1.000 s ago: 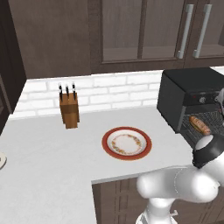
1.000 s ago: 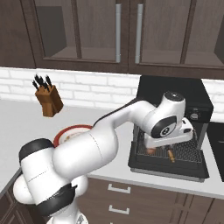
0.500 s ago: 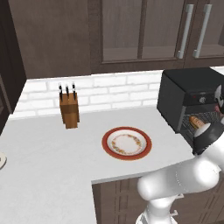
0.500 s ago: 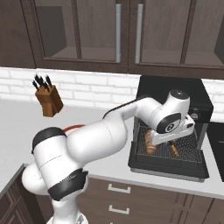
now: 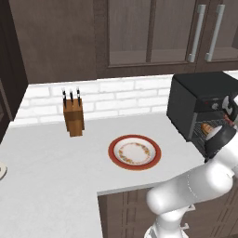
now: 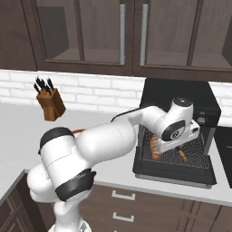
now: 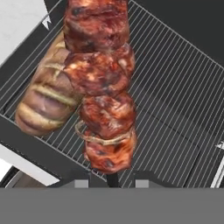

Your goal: Pick up the kebab skewer and baguette bread, and place them inside the toaster oven. Close the toaster oven door and start by setting the timer.

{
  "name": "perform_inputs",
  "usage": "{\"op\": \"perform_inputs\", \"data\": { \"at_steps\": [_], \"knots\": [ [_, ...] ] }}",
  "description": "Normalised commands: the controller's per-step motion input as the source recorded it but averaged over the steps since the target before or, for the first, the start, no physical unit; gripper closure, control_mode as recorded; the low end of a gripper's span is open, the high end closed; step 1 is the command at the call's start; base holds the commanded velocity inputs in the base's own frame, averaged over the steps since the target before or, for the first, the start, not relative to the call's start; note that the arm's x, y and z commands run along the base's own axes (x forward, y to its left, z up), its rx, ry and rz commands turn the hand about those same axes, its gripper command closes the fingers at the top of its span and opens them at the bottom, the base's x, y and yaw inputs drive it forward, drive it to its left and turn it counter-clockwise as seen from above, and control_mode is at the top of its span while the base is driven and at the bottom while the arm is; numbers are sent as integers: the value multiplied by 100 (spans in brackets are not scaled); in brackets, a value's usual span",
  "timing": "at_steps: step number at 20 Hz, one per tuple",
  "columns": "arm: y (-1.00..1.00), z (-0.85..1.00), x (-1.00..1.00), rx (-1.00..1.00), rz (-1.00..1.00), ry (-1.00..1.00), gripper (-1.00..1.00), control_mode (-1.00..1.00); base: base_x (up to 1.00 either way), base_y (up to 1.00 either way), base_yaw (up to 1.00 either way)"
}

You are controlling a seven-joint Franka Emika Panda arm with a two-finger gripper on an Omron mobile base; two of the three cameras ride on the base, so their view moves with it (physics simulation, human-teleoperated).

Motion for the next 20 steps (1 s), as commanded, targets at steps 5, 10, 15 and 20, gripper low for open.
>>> {"op": "perform_inputs", "data": {
  "at_steps": [5,10,15,20],
  "knots": [
    [-31,-15,28,-3,5,0,100,-100,0,0,0],
    [-9,-26,17,-3,9,0,100,-100,0,0,0],
    [0,-10,25,0,9,0,100,-100,0,0,0],
    [0,-16,2,0,8,0,100,-100,0,0,0]
  ]
}}
